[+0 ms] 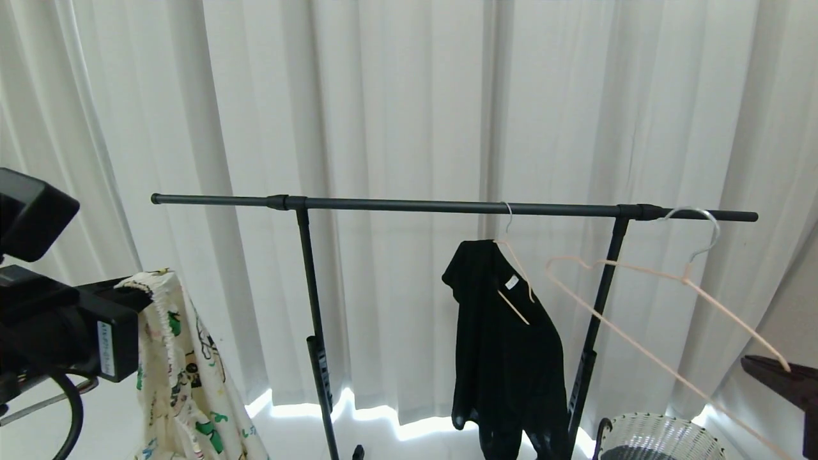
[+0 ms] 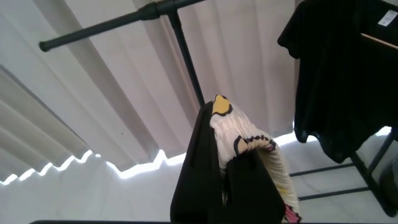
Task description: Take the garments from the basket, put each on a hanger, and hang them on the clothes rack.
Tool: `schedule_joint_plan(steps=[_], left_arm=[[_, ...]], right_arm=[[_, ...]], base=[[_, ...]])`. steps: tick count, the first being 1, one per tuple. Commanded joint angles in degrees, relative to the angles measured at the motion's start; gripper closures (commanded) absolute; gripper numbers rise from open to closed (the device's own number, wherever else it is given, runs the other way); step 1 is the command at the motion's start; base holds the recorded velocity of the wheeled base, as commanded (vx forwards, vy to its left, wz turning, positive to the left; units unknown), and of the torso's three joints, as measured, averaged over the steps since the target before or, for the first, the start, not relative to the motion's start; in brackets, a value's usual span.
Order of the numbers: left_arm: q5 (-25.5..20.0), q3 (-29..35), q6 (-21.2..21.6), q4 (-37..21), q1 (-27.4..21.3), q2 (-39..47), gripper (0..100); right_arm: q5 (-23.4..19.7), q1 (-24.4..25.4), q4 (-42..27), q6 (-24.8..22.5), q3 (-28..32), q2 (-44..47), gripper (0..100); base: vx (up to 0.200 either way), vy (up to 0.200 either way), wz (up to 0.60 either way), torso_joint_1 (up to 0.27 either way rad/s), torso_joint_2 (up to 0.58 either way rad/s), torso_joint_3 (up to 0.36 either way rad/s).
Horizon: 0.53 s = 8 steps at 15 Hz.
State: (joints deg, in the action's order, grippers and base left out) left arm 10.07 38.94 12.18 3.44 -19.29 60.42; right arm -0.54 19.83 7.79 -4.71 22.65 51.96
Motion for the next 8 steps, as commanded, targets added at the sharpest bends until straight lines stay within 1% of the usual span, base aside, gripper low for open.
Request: schedule_joint_plan(steps=[1, 2, 3, 4, 5, 6, 7, 8], left_arm=[[0.3, 3.5, -2.8, -0.2, -1.4, 8.9, 100], [0.4, 3.4, -3.0, -0.4, -1.4, 11.7, 100], [0.4, 3.3, -3.1, -0.4, -1.4, 13.0, 100], [0.5, 3.3, -3.7, -0.4, -1.4, 16.0, 100], [0.5, 4.5, -5.1, -0.4, -1.5, 18.7, 100], [0.8, 5.8, -6.5, -0.4, -1.5, 20.5, 100], [1.2, 7.6, -9.4, -0.4, -1.5, 22.6, 100], [2.1, 9.9, -14.1, -0.4, -1.6, 24.5, 100]], right_arm=[[0.0, 12.9, -7.6, 1.3, 3.0, -6.1, 100], [-0.1, 15.9, -7.9, 3.3, 3.7, -5.5, 100], [-0.1, 17.6, -8.1, 4.5, 4.2, -4.8, 100], [-0.1, 22.4, -8.8, 8.7, 6.0, -2.3, 100], [-0.1, 26.5, -8.7, 13.8, 8.1, 1.1, 100], [0.0, 29.1, -8.2, 17.1, 9.0, 4.1, 100], [0.1, 30.6, -7.1, 18.9, 9.0, 6.6, 100], [0.1, 31.4, -4.8, 19.7, 8.6, 9.0, 100]], base=[[0.0, 0.0, 0.0, 0.0, 0.0, 0.0], [0.0, 0.0, 0.0, 0.0, 0.0, 0.0], [0.0, 0.0, 0.0, 0.0, 0.0, 0.0], [0.0, 0.0, 0.0, 0.0, 0.0, 0.0], [0.0, 0.0, 0.0, 0.0, 0.0, 0.0], [0.0, 0.0, 0.0, 0.0, 0.0, 0.0], [0.0, 0.0, 0.0, 0.0, 0.0, 0.0], [0.0, 0.0, 0.0, 0.0, 0.0, 0.0]])
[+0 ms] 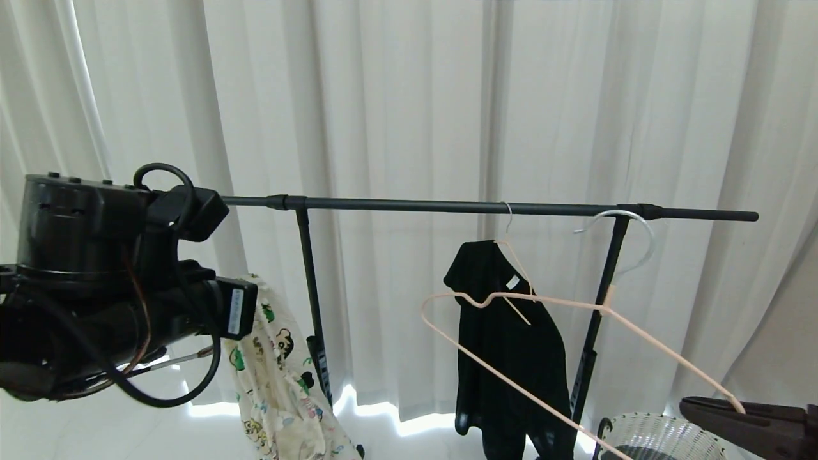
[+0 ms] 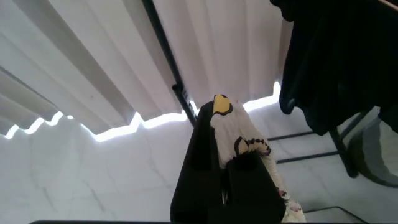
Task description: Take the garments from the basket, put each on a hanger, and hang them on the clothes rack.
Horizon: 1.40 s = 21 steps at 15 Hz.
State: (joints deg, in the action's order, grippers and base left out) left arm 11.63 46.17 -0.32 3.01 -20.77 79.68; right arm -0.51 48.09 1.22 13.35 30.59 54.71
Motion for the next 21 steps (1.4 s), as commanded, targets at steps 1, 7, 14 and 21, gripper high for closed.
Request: schedule_joint_plan(steps=[1, 7, 14, 21], left_arm=[[1.7, 4.2, -5.0, 0.1, -0.9, 6.2, 100], [6.7, 9.7, -11.1, 0.1, -3.4, 12.6, 100], [6.9, 10.2, -11.0, 0.1, -3.9, 12.3, 100], [7.3, 10.1, -11.0, 0.1, -5.4, 11.1, 100]], right_arm=[[0.0, 3.9, 3.4, 1.9, 0.4, 7.5, 100], [-5.4, 8.8, 13.2, 3.3, 1.1, 14.1, 100], [-5.1, 8.7, 17.9, 3.4, 3.1, 19.2, 100], [-0.5, 8.5, 23.8, 6.1, 8.2, 29.0, 100]], base=[[0.0, 0.0, 0.0, 0.0, 0.0, 0.0], [0.0, 0.0, 0.0, 0.0, 0.0, 0.0], [0.0, 0.0, 0.0, 0.0, 0.0, 0.0], [0.0, 0.0, 0.0, 0.0, 0.0, 0.0]])
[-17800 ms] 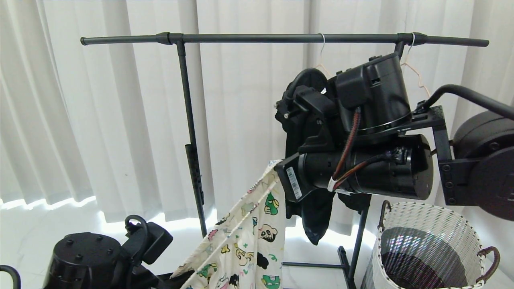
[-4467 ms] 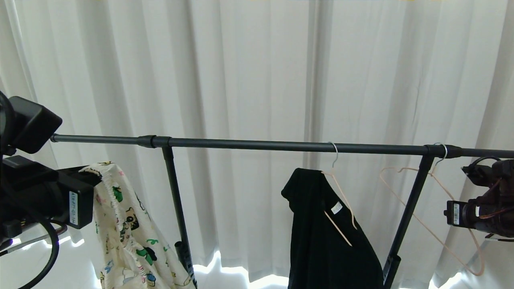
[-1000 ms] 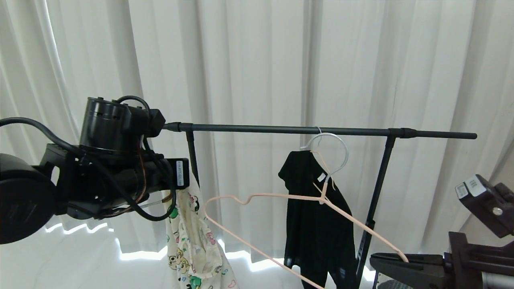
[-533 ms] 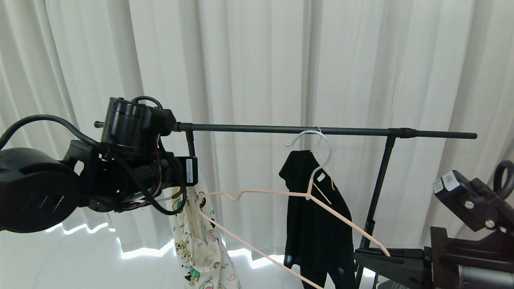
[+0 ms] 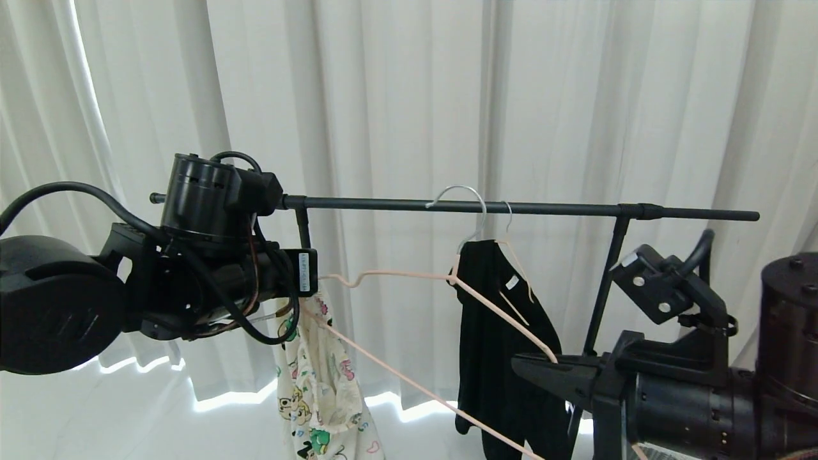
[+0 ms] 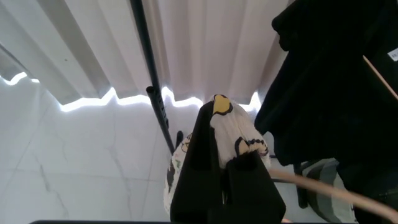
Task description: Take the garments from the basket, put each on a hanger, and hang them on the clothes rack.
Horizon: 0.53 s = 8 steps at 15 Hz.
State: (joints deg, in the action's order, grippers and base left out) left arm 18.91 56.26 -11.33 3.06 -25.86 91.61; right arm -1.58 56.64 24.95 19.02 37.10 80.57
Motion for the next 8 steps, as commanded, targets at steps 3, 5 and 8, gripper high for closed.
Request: schedule_joint_plan(steps=[3, 5, 8], left_arm=[[0.0, -0.4, 0.0, 0.0, -2.3, -3.2, 100], [-0.1, -0.2, 0.1, 0.0, -4.3, -4.9, 100], [-0.1, 0.2, 0.1, -0.1, -7.5, -6.4, 100]], right_arm=[[0.7, 0.5, 0.1, 0.5, 3.3, 5.5, 100], [0.8, 1.3, 0.2, 0.6, 3.9, 6.9, 100], [1.2, 1.8, 2.3, 0.7, 3.9, 9.0, 100]], base=[[0.0, 0.0, 0.0, 0.0, 0.0, 0.0], [0.0, 0.0, 0.0, 0.0, 0.0, 0.0], [0.0, 0.0, 0.0, 0.0, 0.0, 0.0]])
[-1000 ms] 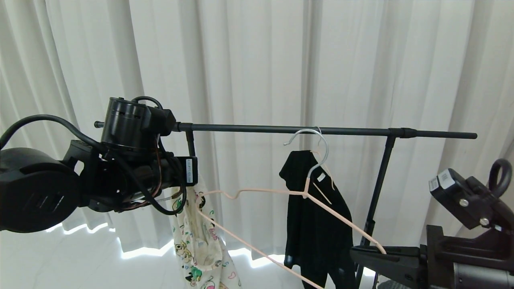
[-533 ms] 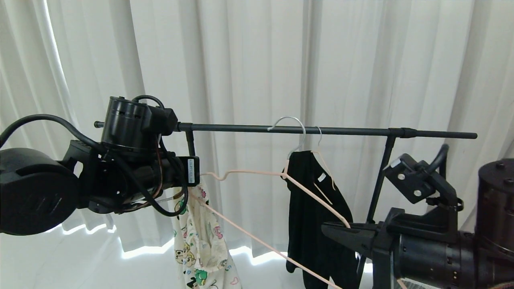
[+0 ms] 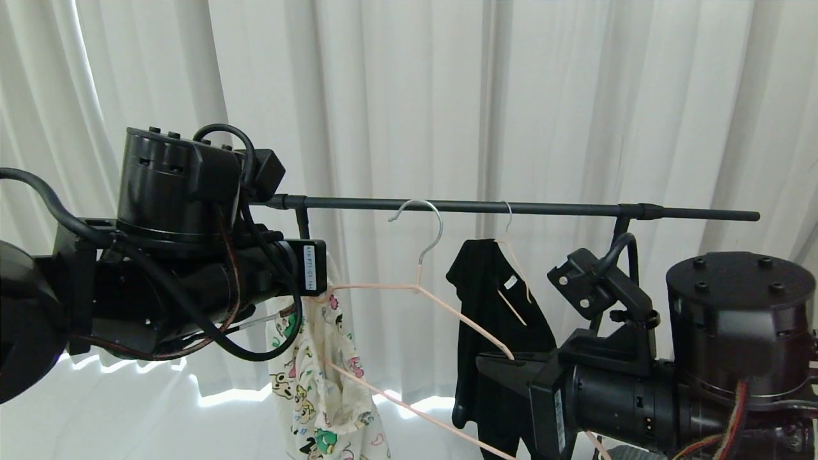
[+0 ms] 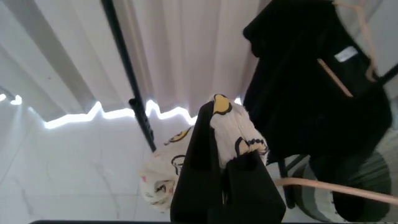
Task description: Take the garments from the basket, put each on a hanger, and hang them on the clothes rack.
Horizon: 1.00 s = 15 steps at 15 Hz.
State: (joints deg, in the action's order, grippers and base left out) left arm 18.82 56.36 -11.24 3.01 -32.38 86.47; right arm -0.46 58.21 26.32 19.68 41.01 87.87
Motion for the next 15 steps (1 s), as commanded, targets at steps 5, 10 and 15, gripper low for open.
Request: schedule_joint_plan(steps=[5, 10, 15], left_arm=[[0.0, 1.7, -0.1, 0.0, -3.8, -1.5, 100], [0.1, 4.7, -0.1, 0.0, -10.4, -2.2, 100], [2.2, 3.1, 0.3, -0.4, -10.7, -2.5, 100]], right_arm=[[3.2, 3.4, 6.2, 0.3, 1.5, 6.7, 100], [5.8, 4.8, 6.3, 0.9, 5.6, 10.8, 100], [11.4, 4.8, 6.4, 1.2, 6.3, 10.8, 100]], base=[[0.0, 0.0, 0.0, 0.0, 0.0, 0.0], [0.0, 0.0, 0.0, 0.0, 0.0, 0.0], [0.0, 0.0, 0.0, 0.0, 0.0, 0.0]])
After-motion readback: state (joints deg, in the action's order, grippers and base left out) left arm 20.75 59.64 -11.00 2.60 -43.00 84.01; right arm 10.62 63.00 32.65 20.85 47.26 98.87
